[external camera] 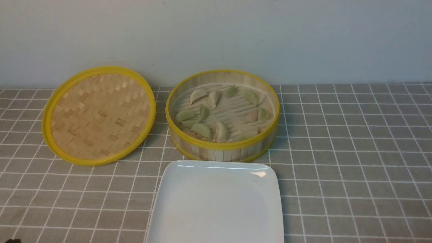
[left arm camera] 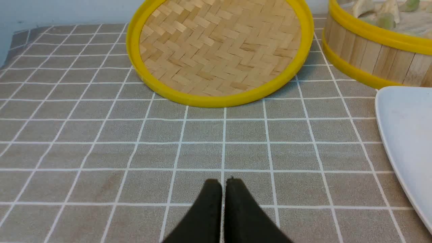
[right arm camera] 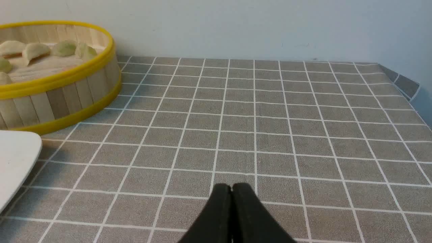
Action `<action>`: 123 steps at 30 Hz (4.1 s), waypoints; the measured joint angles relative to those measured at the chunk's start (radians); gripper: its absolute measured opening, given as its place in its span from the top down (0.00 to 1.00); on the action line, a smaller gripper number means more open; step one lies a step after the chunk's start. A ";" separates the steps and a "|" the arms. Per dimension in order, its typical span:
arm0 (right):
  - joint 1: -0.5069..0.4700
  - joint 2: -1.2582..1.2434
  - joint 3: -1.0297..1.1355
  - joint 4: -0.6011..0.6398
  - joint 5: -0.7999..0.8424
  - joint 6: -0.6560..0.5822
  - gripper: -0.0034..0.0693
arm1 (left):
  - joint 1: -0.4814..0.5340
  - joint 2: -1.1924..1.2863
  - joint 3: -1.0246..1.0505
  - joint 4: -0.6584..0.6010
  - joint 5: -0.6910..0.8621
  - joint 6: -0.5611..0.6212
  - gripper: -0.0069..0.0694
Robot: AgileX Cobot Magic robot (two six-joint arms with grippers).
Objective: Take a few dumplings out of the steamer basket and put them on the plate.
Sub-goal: Use the right arm to grab a dumpling from inside the steamer
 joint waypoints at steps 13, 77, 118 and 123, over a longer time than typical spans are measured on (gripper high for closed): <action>0.000 0.000 0.000 0.000 0.000 0.000 0.97 | 0.000 0.000 0.000 0.000 0.000 0.000 0.92; 0.082 1.526 -1.394 0.513 0.793 -0.257 0.97 | 0.000 0.000 0.000 0.000 0.000 0.000 0.92; 0.498 2.445 -2.207 -0.016 0.828 0.085 0.21 | 0.000 0.000 0.000 0.000 0.000 0.000 0.92; 0.498 2.446 -2.207 0.002 0.828 0.079 0.46 | 0.000 0.000 0.000 0.000 0.000 0.000 0.92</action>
